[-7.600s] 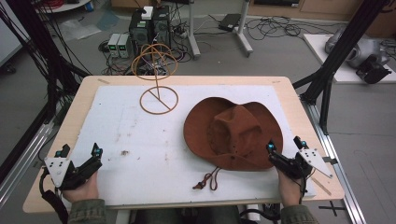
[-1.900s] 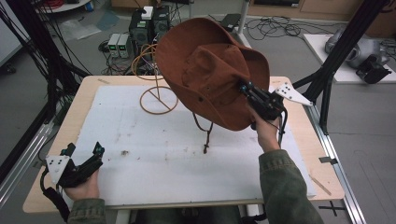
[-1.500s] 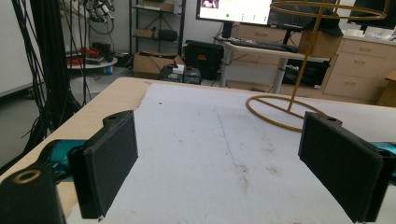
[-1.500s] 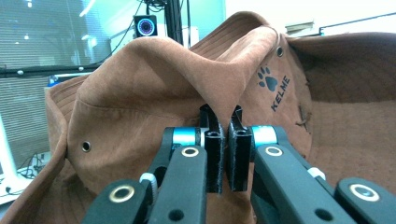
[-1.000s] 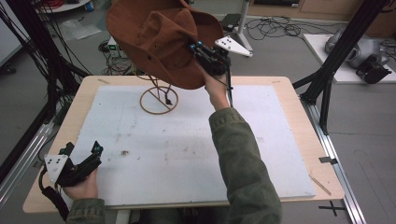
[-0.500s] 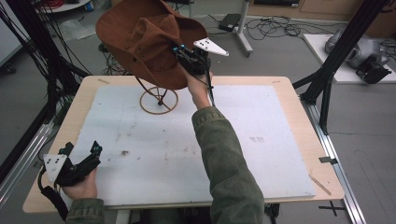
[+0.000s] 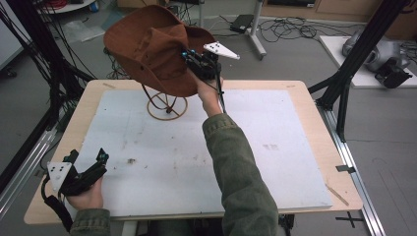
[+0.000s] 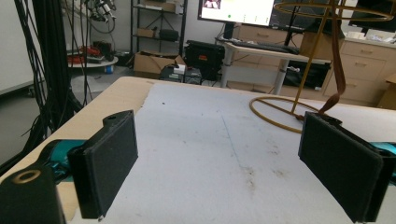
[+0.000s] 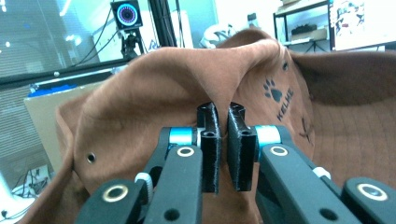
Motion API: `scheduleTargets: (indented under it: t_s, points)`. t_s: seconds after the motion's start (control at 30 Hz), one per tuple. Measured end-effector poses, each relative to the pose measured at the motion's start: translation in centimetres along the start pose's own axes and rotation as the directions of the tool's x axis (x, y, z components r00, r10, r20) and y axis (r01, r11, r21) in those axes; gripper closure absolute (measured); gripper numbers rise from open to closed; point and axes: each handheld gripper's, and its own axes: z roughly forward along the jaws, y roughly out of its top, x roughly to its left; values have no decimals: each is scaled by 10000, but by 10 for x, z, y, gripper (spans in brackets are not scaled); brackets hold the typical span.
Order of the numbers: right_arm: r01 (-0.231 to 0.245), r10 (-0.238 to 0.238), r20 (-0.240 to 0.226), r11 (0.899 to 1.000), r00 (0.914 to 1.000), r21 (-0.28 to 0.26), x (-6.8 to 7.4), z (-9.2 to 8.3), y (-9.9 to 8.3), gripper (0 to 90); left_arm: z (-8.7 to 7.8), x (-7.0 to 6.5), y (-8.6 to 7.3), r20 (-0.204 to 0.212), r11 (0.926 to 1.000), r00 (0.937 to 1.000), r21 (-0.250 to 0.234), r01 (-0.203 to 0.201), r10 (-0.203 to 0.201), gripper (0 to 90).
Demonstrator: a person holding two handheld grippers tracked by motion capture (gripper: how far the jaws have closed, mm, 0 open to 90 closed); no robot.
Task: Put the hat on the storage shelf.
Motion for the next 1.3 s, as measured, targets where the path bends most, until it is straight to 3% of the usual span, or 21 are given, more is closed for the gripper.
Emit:
scheduleTargets:
  t_s: [0.1, 0.2, 0.3, 0.47, 0.6, 1.07, 1.23, 1.3]
  points:
    - [60, -62, 78, 9997, 10000, 255, 0, 1, -1, 842, 0, 0, 0, -3, 10000, 10000, -6, 13, -13, 121]
    - [85, -85, 33, 9998, 10000, 178, 0, 0, 0, 839, 0, 1, 0, -2, 10000, 10000, -7, 15, -15, 121]
    - [270, -265, -174, 9993, 9995, 262, 2, -1, 1, 811, 0, 1, 0, 0, 10000, 10000, -4, -8, 8, 121]
    - [609, -602, -489, 9981, 9970, 133, 10, -3, 4, 708, 0, 1, 0, -5, 10000, 10000, -33, 17, -17, 121]
    - [435, -438, -724, 9990, 9964, -58, 12, -5, 7, 577, 0, 1, 0, -31, 10000, 10000, -42, 23, -23, 121]
    - [679, -677, 79, 9975, 9977, -211, 1, -35, 30, 265, 0, 0, 0, -16, 10000, 10000, -56, -15, 15, 121]
    - [1149, -1129, 706, 9931, 9911, -245, -3, -54, 41, 120, 0, 0, 0, -27, 10000, 10000, -42, -31, 31, 121]
    - [1276, -1248, 777, 9913, 9891, -318, -5, -62, 45, 110, -1, 0, 0, -57, 10000, 10000, -52, -33, 33, 121]
